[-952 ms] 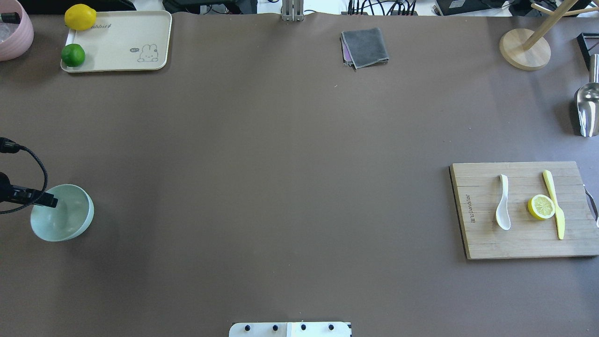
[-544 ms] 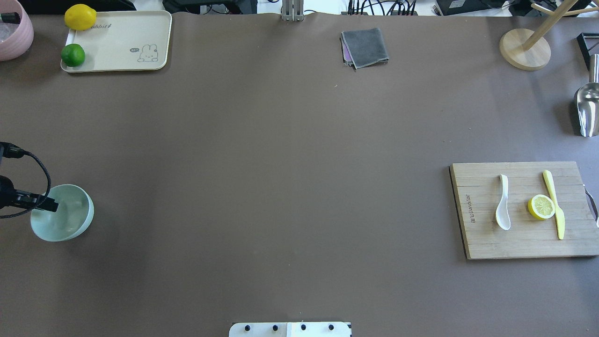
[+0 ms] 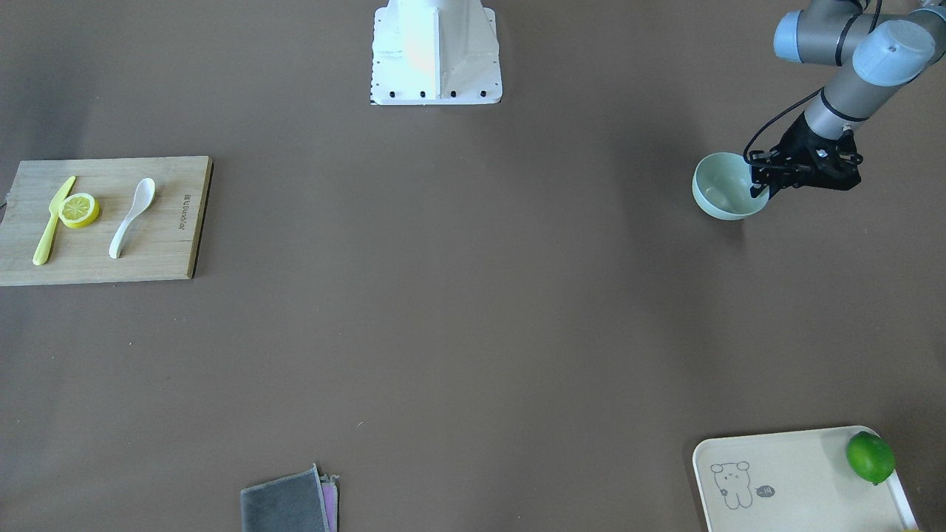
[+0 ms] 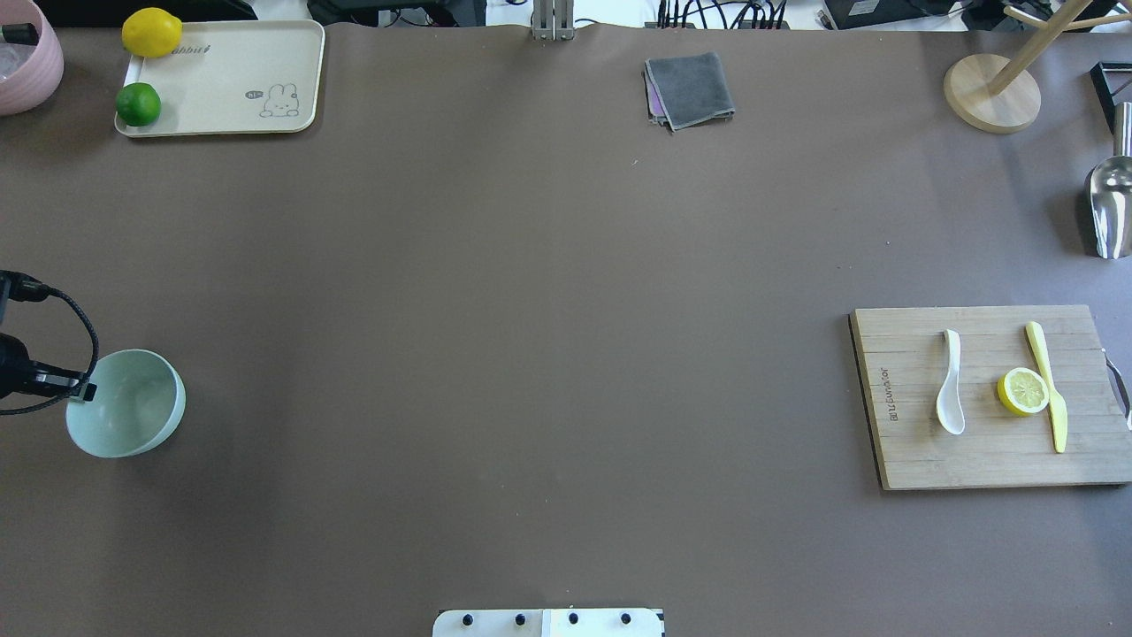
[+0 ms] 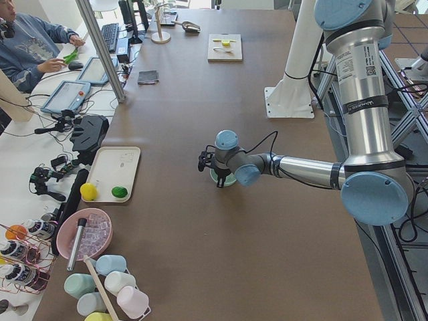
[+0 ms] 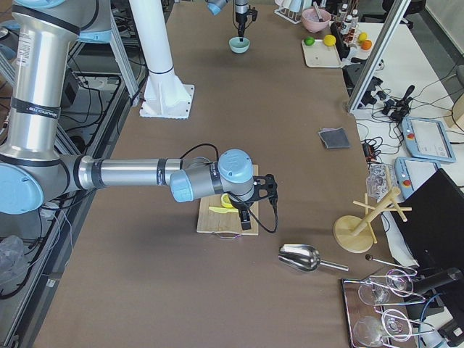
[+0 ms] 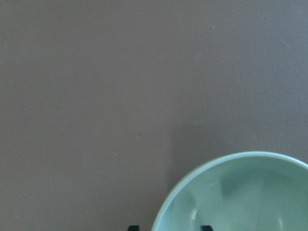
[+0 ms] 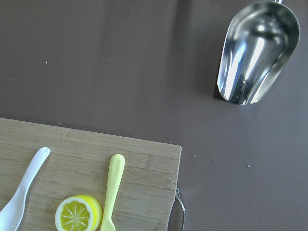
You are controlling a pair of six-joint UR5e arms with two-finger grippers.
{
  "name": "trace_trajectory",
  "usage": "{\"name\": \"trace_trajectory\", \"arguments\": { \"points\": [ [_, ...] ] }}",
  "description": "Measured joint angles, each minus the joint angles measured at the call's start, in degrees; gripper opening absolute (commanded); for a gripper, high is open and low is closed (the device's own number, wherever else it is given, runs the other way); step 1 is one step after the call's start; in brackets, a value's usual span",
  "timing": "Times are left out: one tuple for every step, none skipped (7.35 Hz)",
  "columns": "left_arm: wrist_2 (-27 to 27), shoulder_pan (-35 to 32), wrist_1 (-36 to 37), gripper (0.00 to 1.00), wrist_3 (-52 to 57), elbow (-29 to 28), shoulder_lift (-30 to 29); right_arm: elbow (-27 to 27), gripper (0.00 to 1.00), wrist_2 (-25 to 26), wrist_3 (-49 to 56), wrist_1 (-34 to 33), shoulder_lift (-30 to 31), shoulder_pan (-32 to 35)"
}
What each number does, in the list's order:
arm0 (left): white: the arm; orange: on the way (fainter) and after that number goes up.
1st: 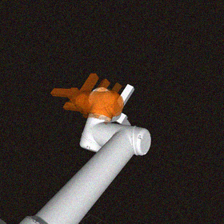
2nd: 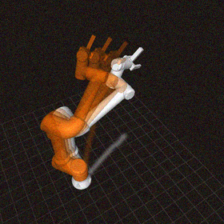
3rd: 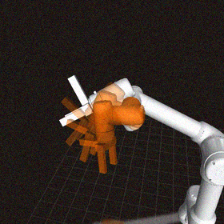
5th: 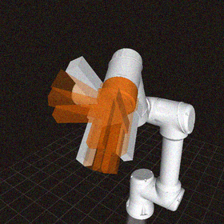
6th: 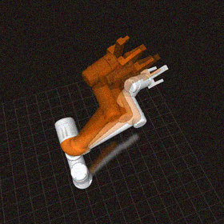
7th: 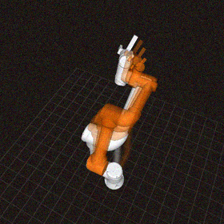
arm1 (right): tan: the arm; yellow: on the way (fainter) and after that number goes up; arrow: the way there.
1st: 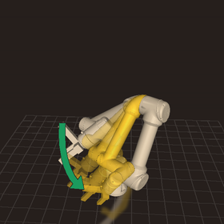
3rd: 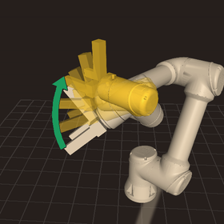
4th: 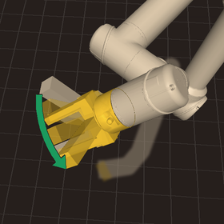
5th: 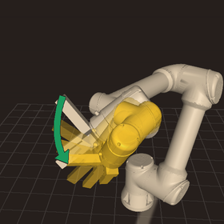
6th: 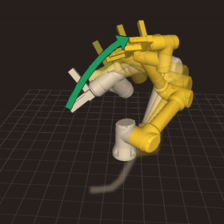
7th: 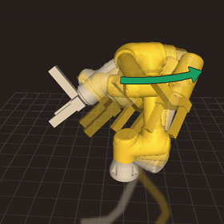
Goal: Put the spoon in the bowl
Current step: 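Hook the pale green bowl with the left gripper and drag it toward the table center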
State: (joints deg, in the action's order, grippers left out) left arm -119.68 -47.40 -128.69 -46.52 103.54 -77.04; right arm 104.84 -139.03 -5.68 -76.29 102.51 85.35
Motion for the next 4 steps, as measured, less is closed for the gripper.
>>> {"name": "trace_trajectory", "arguments": {
  "points": [
    [-0.01, 0.08, 0.03, 0.00, -0.26, 0.24, -0.40, 0.64, 0.90, 0.04, -0.87, 0.00, -0.07, -0.82],
    [-0.02, 0.21, 0.29, 0.00, -1.44, 1.10, -1.11, 1.92, 0.90, 0.17, -3.35, 0.00, -0.18, -2.75],
    [-0.03, 0.62, 1.57, 0.00, -3.86, 3.37, -2.07, 4.00, 0.90, 0.46, -7.30, 0.00, -0.33, -5.75],
    [0.01, 1.63, 4.22, 0.00, -7.09, 5.92, -4.22, 6.22, 0.90, 0.79, -12.09, 0.00, -0.43, -8.92]
  ]
}}
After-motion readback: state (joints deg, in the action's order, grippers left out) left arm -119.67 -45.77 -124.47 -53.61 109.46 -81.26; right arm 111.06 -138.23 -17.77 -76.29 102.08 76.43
